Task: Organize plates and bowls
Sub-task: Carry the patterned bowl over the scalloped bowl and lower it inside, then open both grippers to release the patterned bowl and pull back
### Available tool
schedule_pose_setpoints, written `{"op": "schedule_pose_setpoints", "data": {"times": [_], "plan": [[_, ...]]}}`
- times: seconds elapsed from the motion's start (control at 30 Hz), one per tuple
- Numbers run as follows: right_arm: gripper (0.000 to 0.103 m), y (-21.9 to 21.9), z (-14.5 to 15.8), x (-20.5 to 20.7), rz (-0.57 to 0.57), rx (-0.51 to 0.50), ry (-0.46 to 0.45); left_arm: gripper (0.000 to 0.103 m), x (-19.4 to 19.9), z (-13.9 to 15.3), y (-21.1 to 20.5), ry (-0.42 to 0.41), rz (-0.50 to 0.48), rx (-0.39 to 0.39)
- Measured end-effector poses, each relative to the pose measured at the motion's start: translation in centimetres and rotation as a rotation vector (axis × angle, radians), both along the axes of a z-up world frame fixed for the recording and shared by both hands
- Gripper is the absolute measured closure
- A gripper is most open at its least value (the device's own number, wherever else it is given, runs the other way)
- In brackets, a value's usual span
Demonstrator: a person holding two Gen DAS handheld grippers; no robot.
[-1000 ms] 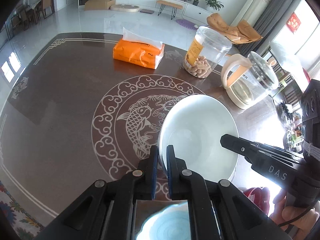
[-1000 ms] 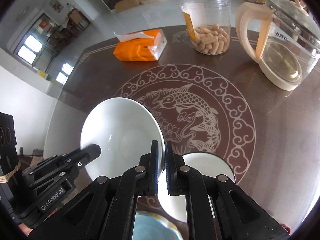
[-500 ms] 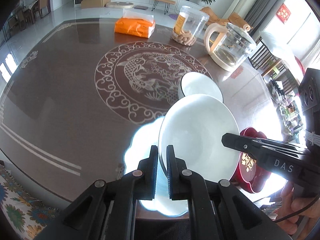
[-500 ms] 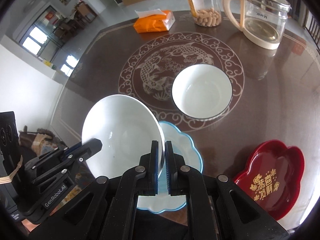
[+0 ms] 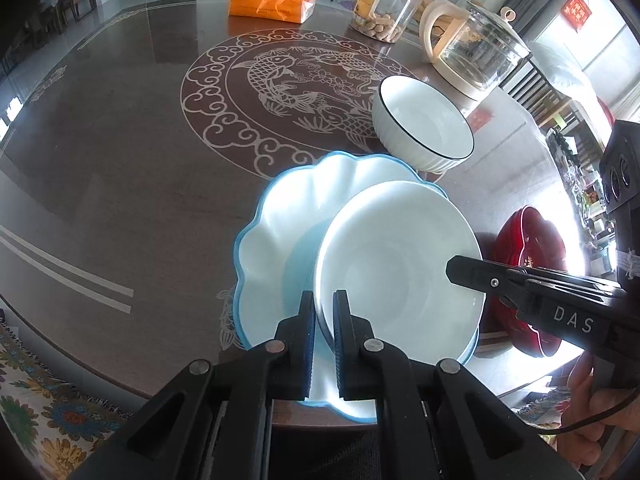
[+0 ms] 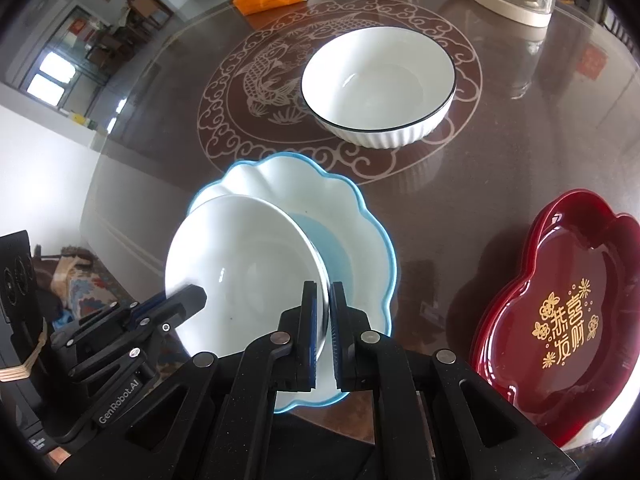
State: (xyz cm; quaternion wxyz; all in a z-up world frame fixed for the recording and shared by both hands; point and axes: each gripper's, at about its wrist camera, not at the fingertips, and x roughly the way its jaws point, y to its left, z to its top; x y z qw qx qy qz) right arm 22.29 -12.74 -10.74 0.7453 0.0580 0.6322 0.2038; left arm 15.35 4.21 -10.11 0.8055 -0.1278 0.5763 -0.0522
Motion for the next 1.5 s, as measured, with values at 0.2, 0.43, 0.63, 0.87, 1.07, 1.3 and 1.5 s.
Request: {"op": "schedule_pose_setpoints", "data": {"times": [0.2, 0.43, 0.63, 0.87, 1.07, 1.3, 1.5], "plan": [[0.094, -0.1, -0.7, -0.1, -0.006, 0.011, -0.002, 0.095, -0.1, -0.6, -0.3, -0.013, -0.016, 0.029], [0.09, -0.2, -0.5, -0.2, 0.006, 0.017, -0.05, 0.095, 0.0, 0.5, -0.4, -0.12, -0.012, 0.091], [0.044, -0.9, 4.4, -3.2, 0.002, 0.048, -0.35, 0.093, -2.7, 5.8, 2.6, -0.382, 0.114, 0.11], [0.02, -6.5, 11.6, -18.5, -0.355, -0.154, -1.06, 0.005, -9.8, 9.4, 5.9, -0.61, 0.385, 0.134], [0.02, -6.8, 10.9, -20.3, -0.315, -0.197, -1.06, 0.004, -11.5, 9.6, 2.1, -0.661, 0.28, 0.244], [0.02, -5.4, 9.4, -19.7, -0.225, -0.176, -0.951, 0.004, -11.3, 7.5, -2.0, -0.538, 0.098, 0.297], [0.02, -5.4, 8.7, -20.1, -0.216, -0.215, -0.925, 0.004, -12.7, 7.6, -0.3, -0.533, 0.084, 0.271]]}}
